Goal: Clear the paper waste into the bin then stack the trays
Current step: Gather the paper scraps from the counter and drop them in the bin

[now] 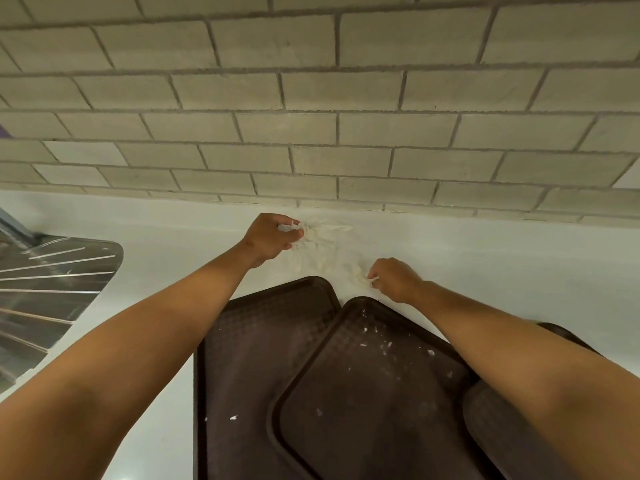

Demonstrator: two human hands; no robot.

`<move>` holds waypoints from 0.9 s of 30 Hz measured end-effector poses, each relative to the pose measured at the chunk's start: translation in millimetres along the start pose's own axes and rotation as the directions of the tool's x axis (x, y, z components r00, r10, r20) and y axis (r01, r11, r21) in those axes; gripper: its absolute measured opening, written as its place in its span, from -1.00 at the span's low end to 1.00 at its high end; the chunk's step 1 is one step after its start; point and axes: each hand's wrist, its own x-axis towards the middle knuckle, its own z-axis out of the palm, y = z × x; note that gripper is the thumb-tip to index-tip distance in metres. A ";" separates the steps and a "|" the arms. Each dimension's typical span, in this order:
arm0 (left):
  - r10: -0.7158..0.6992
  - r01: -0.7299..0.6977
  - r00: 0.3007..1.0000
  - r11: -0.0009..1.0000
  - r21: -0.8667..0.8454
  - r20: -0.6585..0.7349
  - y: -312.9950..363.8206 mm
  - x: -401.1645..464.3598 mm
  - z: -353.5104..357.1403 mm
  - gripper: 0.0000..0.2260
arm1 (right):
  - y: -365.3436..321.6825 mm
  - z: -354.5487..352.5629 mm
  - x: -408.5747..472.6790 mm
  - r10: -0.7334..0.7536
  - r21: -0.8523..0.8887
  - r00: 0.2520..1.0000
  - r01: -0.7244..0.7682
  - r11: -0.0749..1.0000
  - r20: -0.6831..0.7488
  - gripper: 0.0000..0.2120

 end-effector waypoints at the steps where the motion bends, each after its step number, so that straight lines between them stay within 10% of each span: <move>1: -0.005 0.005 1.000 1.000 -0.011 0.000 2.0 -2.6 1.0 -0.74 | 3.9 -2.9 -3.5 0.008 0.002 1.000 -0.008 1.000 0.014 -0.75; 27: 0.029 -0.002 0.998 0.913 -0.408 0.061 80.5 -209.5 117.5 -0.90 | 48.0 -85.0 -282.0 -0.099 0.599 0.979 0.189 0.778 -0.181 -0.83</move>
